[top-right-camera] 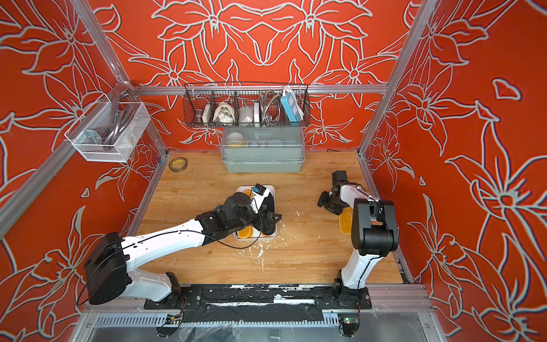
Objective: Put the insoles into the storage box
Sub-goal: Pick up the insole from the center of the board.
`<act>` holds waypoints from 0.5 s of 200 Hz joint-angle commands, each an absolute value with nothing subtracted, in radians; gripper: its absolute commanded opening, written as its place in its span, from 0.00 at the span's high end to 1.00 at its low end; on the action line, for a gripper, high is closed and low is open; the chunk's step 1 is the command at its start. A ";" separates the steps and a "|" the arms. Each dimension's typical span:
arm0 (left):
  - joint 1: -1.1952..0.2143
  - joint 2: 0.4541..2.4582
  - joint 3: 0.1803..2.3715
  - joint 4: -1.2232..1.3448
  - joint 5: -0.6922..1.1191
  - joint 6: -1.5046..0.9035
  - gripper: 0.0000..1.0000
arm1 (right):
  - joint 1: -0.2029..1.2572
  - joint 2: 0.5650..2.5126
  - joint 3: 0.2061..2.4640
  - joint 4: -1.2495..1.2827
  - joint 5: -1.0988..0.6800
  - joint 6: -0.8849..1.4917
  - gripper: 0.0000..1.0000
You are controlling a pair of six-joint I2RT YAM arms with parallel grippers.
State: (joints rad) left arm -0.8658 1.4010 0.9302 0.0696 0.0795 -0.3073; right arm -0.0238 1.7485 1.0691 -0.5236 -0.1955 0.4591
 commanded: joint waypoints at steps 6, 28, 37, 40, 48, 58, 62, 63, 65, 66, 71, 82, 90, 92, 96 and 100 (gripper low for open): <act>-0.864 1.411 0.941 0.083 0.072 -0.311 0.13 | -0.033 1.666 1.076 -0.595 -0.026 0.461 0.34; -0.864 1.413 0.941 0.081 0.077 -0.310 0.13 | -0.061 1.690 1.110 -0.641 0.077 0.459 0.30; -0.864 1.411 0.938 0.081 0.075 -0.312 0.13 | -0.083 1.714 1.119 -0.643 0.070 0.460 0.30; -0.864 1.410 0.938 0.081 0.075 -0.312 0.13 | -0.090 1.723 1.120 -0.642 0.067 0.460 0.30; -0.863 1.407 0.936 0.080 0.075 -0.312 0.13 | -0.103 1.745 1.127 -0.642 0.054 0.464 0.30; -0.864 1.401 0.932 0.074 0.071 -0.309 0.12 | -0.120 1.769 1.126 -0.629 0.026 0.465 0.30; -0.864 1.397 0.928 0.071 0.068 -0.309 0.13 | -0.125 1.777 1.125 -0.623 0.010 0.464 0.30; -0.864 1.396 0.928 0.071 0.067 -0.309 0.13 | -0.126 1.780 1.124 -0.621 0.007 0.464 0.30; -0.864 1.394 0.927 0.071 0.063 -0.309 0.13 | -0.128 1.784 1.123 -0.617 0.000 0.463 0.30; -0.864 1.393 0.926 0.071 0.062 -0.309 0.12 | -0.129 1.785 1.123 -0.615 -0.003 0.463 0.30; -0.864 1.390 0.920 0.071 0.057 -0.310 0.13 | -0.133 1.792 1.120 -0.605 -0.023 0.463 0.30; -0.864 1.378 0.909 0.071 0.046 -0.308 0.13 | -0.137 1.812 1.112 -0.586 -0.079 0.463 0.31; -0.864 1.368 0.903 0.066 0.037 -0.306 0.13 | -0.137 1.822 1.100 -0.563 -0.136 0.462 0.33; -0.864 1.366 0.901 0.064 0.035 -0.306 0.13 | -0.137 1.824 1.097 -0.556 -0.151 0.463 0.33; -0.864 1.362 0.898 0.062 0.030 -0.306 0.13 | -0.137 1.829 1.091 -0.548 -0.175 0.465 0.35; -0.864 1.356 0.893 0.061 0.027 -0.305 0.13 | -0.135 1.831 1.085 -0.539 -0.198 0.471 0.36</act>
